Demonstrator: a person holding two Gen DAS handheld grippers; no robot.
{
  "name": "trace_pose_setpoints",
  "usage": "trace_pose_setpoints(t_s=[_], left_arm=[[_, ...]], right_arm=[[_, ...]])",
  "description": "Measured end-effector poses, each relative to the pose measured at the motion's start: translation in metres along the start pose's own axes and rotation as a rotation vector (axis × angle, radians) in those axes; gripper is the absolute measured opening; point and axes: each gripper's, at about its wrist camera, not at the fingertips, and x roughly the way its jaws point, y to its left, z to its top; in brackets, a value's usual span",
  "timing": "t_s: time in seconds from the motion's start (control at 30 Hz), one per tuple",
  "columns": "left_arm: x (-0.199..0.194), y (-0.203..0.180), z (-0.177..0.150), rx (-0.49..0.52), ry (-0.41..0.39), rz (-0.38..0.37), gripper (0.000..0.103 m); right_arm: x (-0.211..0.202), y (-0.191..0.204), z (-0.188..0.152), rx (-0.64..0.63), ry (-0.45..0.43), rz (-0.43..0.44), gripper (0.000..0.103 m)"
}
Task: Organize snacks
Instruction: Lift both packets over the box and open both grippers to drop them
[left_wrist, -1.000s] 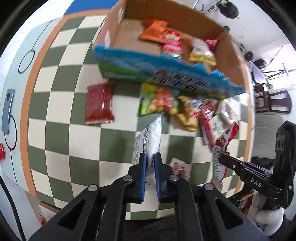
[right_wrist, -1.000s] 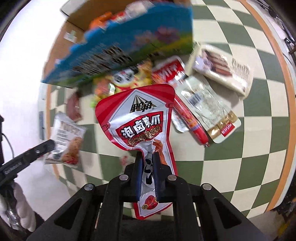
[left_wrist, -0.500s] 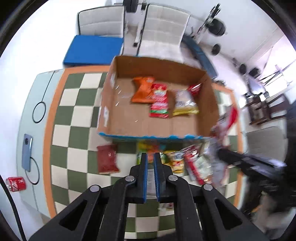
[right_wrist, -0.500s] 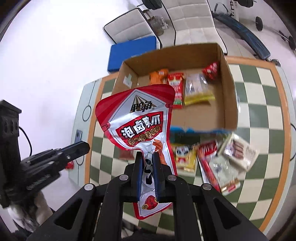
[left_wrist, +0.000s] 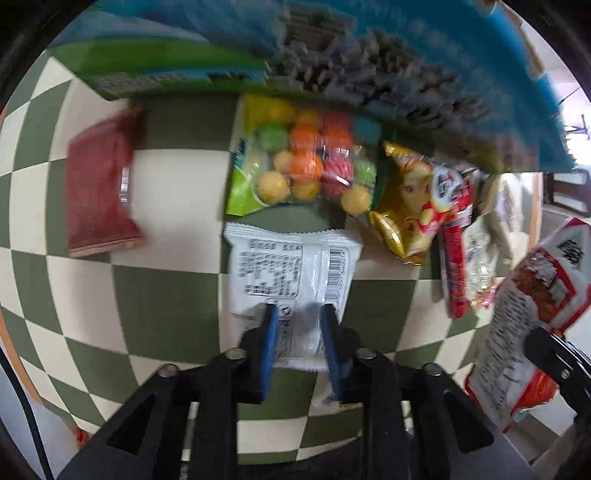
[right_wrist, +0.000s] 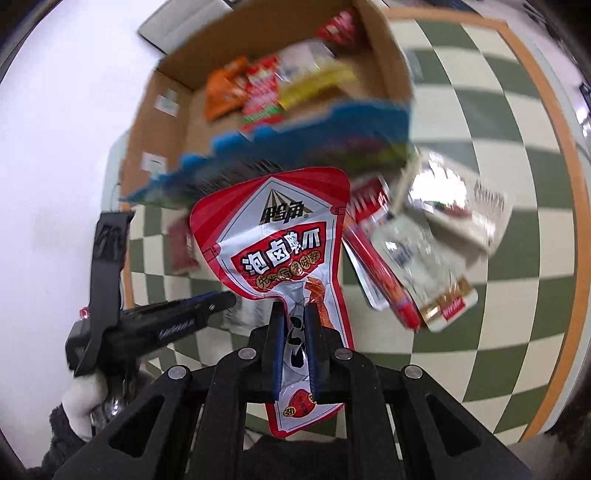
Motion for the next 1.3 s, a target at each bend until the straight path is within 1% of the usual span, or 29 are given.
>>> trace_pose_setpoints(t_s=[0.03,0.07,0.1,0.13,0.17,0.27,0.3,0.33,0.37,0.4,0.43,0.47,0.5,0.57,0.67,0.77,0.8,0.83,0.87,0.9,0.93,1.0,1.07,1.13,1.17,1.2,1.23,1.3], left_arm=[[0.000,-0.004,0.001,0.012,-0.007,0.010,0.030],[-0.002,-0.009,0.001,0.026,-0.015,0.029,0.043],[-0.001,-0.011,0.003,0.038,-0.018,0.046,0.066],[0.001,-0.013,0.004,0.046,-0.015,0.057,0.076],[0.005,-0.013,0.006,0.049,-0.004,0.073,0.081],[0.024,-0.007,0.009,0.020,0.055,0.144,0.081],[0.030,-0.004,0.009,0.010,0.071,0.142,0.086],[0.029,-0.006,0.009,0.020,0.055,0.151,0.086],[0.031,-0.008,0.010,0.030,0.057,0.183,0.086],[0.031,-0.010,0.010,0.036,0.048,0.198,0.085],[0.030,-0.011,0.010,0.037,0.025,0.206,0.084],[0.027,-0.012,0.009,0.040,0.000,0.217,0.073],[0.024,-0.015,0.007,0.045,-0.023,0.226,0.070],[0.019,-0.017,0.004,0.057,-0.033,0.186,0.069],[0.000,-0.018,-0.008,0.052,-0.057,0.153,0.068],[-0.050,-0.023,-0.023,0.059,-0.131,0.092,0.068],[-0.078,-0.027,-0.027,0.066,-0.178,0.067,0.068],[-0.095,-0.027,-0.029,0.066,-0.204,0.053,0.068],[-0.124,-0.030,-0.029,0.068,-0.253,0.025,0.068],[-0.144,-0.032,-0.026,0.077,-0.286,0.012,0.068],[-0.167,-0.036,-0.021,0.089,-0.324,0.007,0.068],[-0.197,-0.044,-0.003,0.098,-0.375,-0.013,0.068],[-0.215,-0.049,0.022,0.101,-0.399,-0.025,0.068],[-0.220,-0.053,0.054,0.105,-0.388,-0.043,0.068],[-0.218,-0.054,0.061,0.100,-0.380,-0.053,0.068],[-0.214,-0.056,0.080,0.101,-0.349,-0.069,0.068],[-0.210,-0.055,0.085,0.095,-0.333,-0.075,0.068],[-0.196,-0.057,0.107,0.088,-0.290,-0.085,0.068]], right_arm=[[0.003,-0.003,-0.001,0.003,0.001,-0.009,0.012],[0.004,-0.006,-0.002,0.006,0.000,-0.015,0.012],[0.005,-0.009,-0.003,0.011,-0.002,-0.016,0.012],[0.004,-0.009,-0.003,0.017,-0.004,-0.016,0.012],[0.003,-0.011,-0.003,0.020,-0.008,-0.017,0.012],[0.001,-0.011,-0.002,0.023,-0.018,-0.012,0.012],[0.000,-0.010,-0.002,0.022,-0.020,-0.009,0.012],[-0.001,-0.009,-0.002,0.020,-0.022,-0.007,0.012],[-0.001,-0.008,-0.002,0.017,-0.024,-0.006,0.012],[-0.001,-0.008,-0.001,0.016,-0.024,-0.004,0.012],[-0.001,-0.007,-0.002,0.017,-0.023,-0.001,0.012],[0.000,-0.006,-0.002,0.018,-0.021,0.001,0.012],[0.001,-0.005,-0.002,0.017,-0.020,0.000,0.012],[0.003,-0.005,-0.002,0.015,-0.017,0.001,0.012],[0.001,-0.004,-0.004,0.012,-0.016,0.004,0.012],[-0.008,-0.001,-0.004,0.007,-0.023,0.017,0.012],[-0.015,0.002,-0.004,0.005,-0.029,0.035,0.012],[-0.022,0.005,-0.002,0.000,-0.036,0.047,0.012],[-0.030,0.009,-0.001,-0.009,-0.048,0.059,0.012],[-0.040,0.013,0.002,-0.017,-0.064,0.071,0.012],[-0.049,0.018,0.006,-0.025,-0.080,0.085,0.012],[-0.066,0.027,0.017,-0.036,-0.109,0.111,0.012],[-0.083,0.038,0.036,-0.048,-0.152,0.128,0.012],[-0.093,0.048,0.060,-0.060,-0.198,0.118,0.012],[-0.095,0.051,0.071,-0.062,-0.212,0.111,0.012],[-0.094,0.053,0.081,-0.059,-0.221,0.101,0.012],[-0.093,0.053,0.093,-0.050,-0.232,0.090,0.012],[-0.087,0.049,0.114,-0.032,-0.228,0.079,0.012]])
